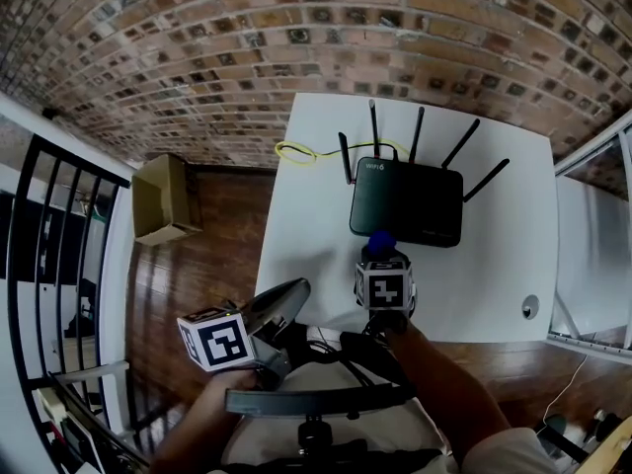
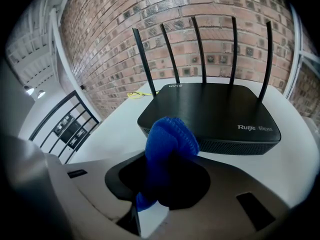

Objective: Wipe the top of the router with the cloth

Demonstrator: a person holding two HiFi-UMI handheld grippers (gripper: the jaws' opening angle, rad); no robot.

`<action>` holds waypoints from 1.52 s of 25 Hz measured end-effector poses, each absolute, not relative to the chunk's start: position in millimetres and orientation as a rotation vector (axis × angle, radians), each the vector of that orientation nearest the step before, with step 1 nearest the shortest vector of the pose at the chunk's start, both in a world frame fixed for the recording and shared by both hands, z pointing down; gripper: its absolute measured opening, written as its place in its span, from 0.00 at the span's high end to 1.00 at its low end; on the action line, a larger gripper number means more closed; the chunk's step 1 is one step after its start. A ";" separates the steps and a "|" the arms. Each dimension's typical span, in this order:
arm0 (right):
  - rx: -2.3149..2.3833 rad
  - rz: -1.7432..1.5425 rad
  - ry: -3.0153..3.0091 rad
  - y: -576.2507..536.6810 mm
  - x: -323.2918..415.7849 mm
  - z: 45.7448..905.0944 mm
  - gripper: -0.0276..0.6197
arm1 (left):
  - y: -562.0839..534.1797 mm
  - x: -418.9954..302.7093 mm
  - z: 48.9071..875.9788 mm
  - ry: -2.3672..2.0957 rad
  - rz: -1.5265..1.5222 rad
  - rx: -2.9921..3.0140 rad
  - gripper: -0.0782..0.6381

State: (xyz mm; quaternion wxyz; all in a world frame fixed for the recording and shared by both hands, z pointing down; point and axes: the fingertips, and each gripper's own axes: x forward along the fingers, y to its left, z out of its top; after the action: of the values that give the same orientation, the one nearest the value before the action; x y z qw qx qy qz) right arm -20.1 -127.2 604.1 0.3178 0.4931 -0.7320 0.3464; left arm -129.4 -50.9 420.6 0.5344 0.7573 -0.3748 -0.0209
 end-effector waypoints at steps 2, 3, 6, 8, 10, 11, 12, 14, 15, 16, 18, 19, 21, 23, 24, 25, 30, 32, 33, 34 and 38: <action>1.316 0.914 -1.914 -127.1 -22.5 604.7 0.78 | -52.5 -135.4 423.2 -0.885 -0.051 1.803 0.89; 1.330 0.915 -1.906 -128.0 -23.5 604.6 0.78 | -53.9 -138.9 426.0 -0.878 -0.045 1.805 0.89; 1.382 0.921 -1.880 -130.8 -28.4 604.4 0.78 | -57.3 -151.2 439.3 -0.827 -0.023 1.812 0.89; 1.427 0.927 -1.851 -131.8 -33.0 605.0 0.78 | -62.0 -164.3 448.6 -0.805 0.027 1.836 0.89; 1.480 0.936 -1.811 -133.8 -38.3 605.2 0.78 | -71.3 -181.0 453.1 -0.802 0.086 1.870 0.89; 1.507 0.944 -1.791 -135.0 -41.4 605.2 0.78 | -76.7 -189.0 453.7 -0.797 0.103 1.892 0.89; 1.532 0.958 -1.772 -136.0 -45.1 605.2 0.78 | -81.5 -196.0 454.3 -0.781 0.111 1.918 0.89; 1.578 0.987 -1.737 -138.1 -53.9 605.1 0.78 | -88.9 -207.2 454.2 -0.728 0.128 1.959 0.89; 1.601 0.997 -1.718 -139.3 -58.7 605.2 0.78 | -92.3 -212.4 454.0 -0.697 0.138 1.971 0.89; 1.625 1.003 -1.698 -140.8 -63.2 605.3 0.78 | -95.7 -218.1 454.3 -0.668 0.149 1.981 0.89; 1.679 1.014 -1.652 -143.4 -69.8 606.5 0.78 | -102.7 -232.1 457.3 -0.620 0.183 2.000 0.89; 1.706 1.024 -1.624 -143.8 -71.8 608.0 0.78 | -105.0 -239.3 459.6 -0.597 0.201 2.004 0.89; 1.749 1.056 -1.577 -142.7 -74.6 612.8 0.78 | -106.4 -250.3 462.9 -0.543 0.216 1.993 0.89; 1.778 1.084 -1.563 -142.5 -77.7 620.0 0.78 | -108.0 -258.2 463.8 -0.504 0.223 1.988 0.89; 1.790 1.094 -1.558 -142.7 -79.4 621.2 0.78 | -108.8 -260.8 463.6 -0.487 0.225 1.988 0.89; 1.801 1.097 -1.544 -143.0 -80.9 617.1 0.78 | -109.7 -262.7 463.1 -0.472 0.230 1.989 0.89; 1.863 1.104 -1.494 -149.8 -87.6 605.7 0.78 | -115.3 -266.8 461.8 -0.413 0.246 2.001 0.89; 1.872 1.136 -1.465 -147.2 -89.1 608.7 0.78 | -116.0 -267.3 463.9 -0.396 0.254 1.997 0.89; 1.875 1.148 -1.462 -147.6 -90.4 608.9 0.78 | -116.9 -266.9 464.2 -0.387 0.258 1.999 0.89; 1.877 1.156 -1.469 -148.7 -92.1 608.9 0.78 | -117.7 -265.9 464.0 -0.379 0.261 2.002 0.89; 1.879 1.160 -1.499 -150.1 -97.6 608.6 0.78 | -116.1 -262.1 462.6 -0.351 0.269 2.009 0.89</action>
State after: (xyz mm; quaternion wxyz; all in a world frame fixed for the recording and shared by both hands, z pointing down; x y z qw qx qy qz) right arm -97.6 -150.1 608.6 0.2342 0.6843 -0.5462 0.4225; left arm -262.1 -116.1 462.6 0.5160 0.8365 -0.1463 0.1119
